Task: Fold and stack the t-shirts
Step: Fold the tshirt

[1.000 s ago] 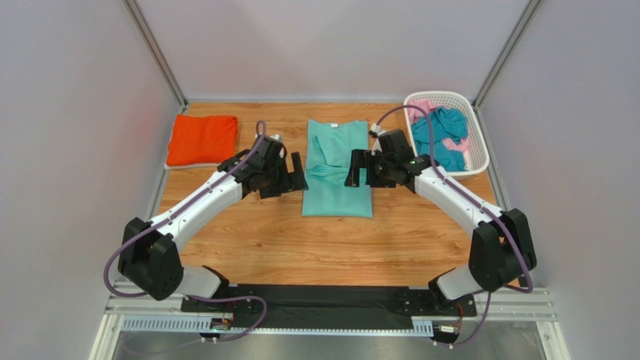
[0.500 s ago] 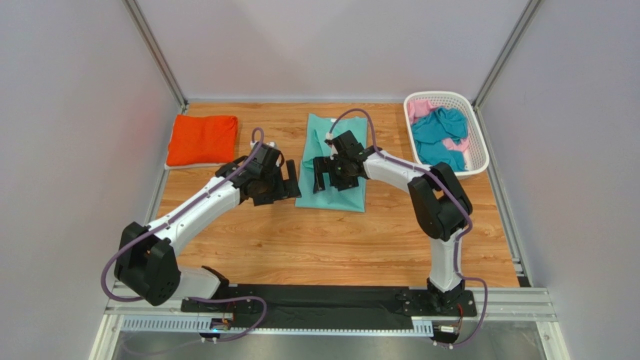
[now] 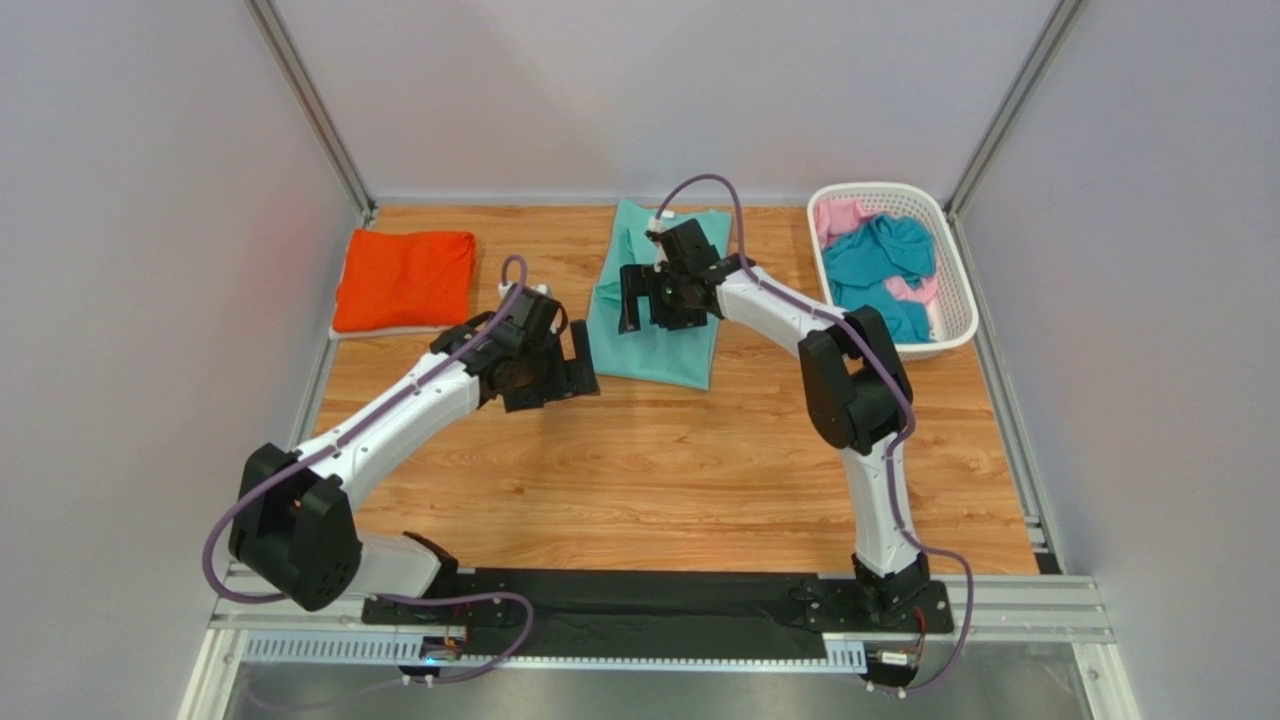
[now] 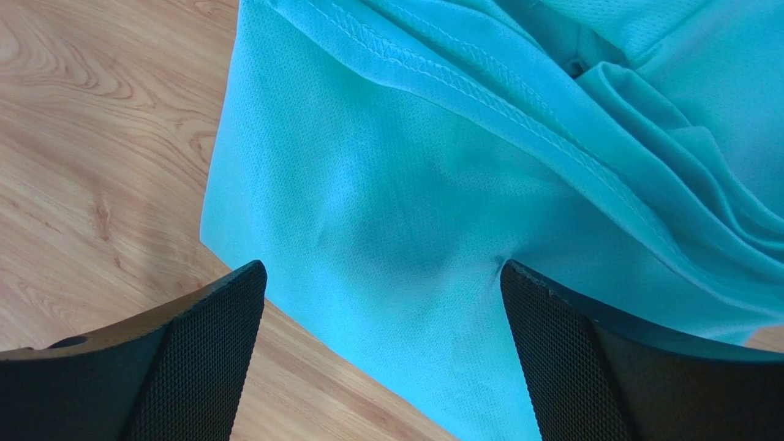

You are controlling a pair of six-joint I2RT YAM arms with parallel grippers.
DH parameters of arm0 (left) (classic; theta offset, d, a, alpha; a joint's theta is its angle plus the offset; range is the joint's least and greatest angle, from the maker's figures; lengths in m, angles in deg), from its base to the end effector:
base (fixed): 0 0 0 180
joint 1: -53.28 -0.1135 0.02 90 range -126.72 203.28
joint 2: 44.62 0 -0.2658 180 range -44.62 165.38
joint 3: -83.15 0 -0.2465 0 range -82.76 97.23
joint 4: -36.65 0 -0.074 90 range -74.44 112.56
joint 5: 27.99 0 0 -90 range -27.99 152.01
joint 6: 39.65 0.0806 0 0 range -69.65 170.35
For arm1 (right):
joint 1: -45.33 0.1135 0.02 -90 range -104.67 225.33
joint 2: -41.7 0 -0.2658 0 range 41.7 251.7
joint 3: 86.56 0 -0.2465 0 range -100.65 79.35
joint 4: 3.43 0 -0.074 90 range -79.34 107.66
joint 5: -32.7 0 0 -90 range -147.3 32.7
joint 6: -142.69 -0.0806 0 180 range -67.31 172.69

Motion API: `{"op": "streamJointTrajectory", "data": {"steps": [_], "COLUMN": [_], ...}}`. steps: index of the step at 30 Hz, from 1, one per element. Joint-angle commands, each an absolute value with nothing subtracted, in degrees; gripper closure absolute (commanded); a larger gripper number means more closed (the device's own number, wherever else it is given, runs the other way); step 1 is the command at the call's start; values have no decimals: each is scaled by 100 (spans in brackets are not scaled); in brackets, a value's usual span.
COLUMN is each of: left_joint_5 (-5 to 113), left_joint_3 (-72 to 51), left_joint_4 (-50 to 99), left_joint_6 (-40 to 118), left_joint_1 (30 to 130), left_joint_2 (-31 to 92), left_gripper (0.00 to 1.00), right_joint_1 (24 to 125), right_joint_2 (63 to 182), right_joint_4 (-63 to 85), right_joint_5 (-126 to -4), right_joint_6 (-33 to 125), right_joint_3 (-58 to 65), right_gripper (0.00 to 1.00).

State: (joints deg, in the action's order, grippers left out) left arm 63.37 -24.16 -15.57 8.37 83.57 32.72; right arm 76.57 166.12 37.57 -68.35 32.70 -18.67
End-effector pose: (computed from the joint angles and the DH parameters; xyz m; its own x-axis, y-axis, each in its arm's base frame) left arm 0.2530 -0.1456 0.2234 -0.8673 -0.2678 -0.4196 -0.1172 0.9291 -0.3508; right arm 0.4217 0.2738 0.1574 -0.8518 -0.1243 -0.5089 -0.3360 0.8749 0.3487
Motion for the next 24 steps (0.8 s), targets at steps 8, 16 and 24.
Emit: {"op": "streamJointTrajectory", "data": {"steps": [8,16,24], "left_joint_5": [6245,5929,5963], "left_joint_3": [-2326,-1862,-1123], "left_joint_4": [-1224,-688,-714], "left_joint_6": [922,1009,1097], "left_joint_1": [8273,7904,7737], "left_joint_2": [3773,4799,5961], "left_gripper": [0,12,47], "right_joint_1": [7591,7592,7565], "right_joint_2": [16132,16738,17142], "right_joint_4": [3975,3957,3948], "right_joint_5": [-6794,-7172,-7067], "right_joint_6": [3511,3459,3441], "right_joint_3": [-2049,-2532,-3007], "right_gripper": [0,0,0]}}
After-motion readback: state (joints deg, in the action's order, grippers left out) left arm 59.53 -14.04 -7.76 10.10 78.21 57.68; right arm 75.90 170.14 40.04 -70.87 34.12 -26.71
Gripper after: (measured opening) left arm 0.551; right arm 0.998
